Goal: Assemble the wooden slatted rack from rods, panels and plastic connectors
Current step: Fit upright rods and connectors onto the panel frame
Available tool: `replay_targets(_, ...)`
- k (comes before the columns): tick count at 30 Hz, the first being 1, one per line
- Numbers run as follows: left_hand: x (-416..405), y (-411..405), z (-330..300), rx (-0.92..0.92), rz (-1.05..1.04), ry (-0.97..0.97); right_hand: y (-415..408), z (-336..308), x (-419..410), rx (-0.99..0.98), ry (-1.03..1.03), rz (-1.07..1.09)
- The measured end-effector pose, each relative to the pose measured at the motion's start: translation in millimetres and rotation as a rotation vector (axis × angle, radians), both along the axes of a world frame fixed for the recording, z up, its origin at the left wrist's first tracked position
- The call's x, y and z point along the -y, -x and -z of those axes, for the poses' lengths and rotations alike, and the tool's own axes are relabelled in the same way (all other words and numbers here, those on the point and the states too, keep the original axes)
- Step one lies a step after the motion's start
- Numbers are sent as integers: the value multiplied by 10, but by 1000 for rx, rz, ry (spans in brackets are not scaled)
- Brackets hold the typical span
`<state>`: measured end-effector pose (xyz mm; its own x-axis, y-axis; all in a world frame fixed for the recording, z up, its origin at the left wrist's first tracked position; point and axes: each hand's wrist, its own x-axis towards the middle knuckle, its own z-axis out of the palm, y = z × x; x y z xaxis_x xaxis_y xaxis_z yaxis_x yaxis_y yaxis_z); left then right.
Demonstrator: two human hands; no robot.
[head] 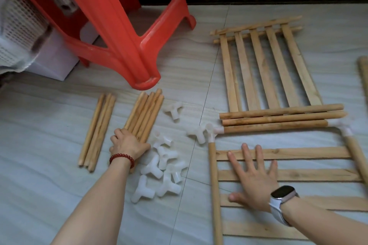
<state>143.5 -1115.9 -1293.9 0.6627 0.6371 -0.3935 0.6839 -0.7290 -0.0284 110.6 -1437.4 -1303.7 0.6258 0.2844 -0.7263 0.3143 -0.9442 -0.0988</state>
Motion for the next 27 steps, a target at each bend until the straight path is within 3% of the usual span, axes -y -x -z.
replay_targets(3, 27, 20, -6, -46, 80, -138, 4, -7, -5, -11, -4, 9)
replay_targets(9, 88, 94, 38, 69, 67, -90, 2, -7, -11, -24, -11, 24)
replay_targets(15, 151, 132, -110, 310, 125, -91, -9, 56, 0, -20, -24, 39)
replay_targets(18, 170, 192, -305, 473, 29, -111, 5, 70, 1, -18, -71, 57)
replay_targets(20, 247, 239, -468, 629, -41, -16, 8, 30, 23, -2, -128, 87)
replay_targets(23, 541, 362, -663, 707, 44, 249, -66, -162, 133, -17, -358, 214)
replay_targets(27, 1262, 665, -668, 523, 271, 490, -71, -595, 293, -260, -1021, 695)
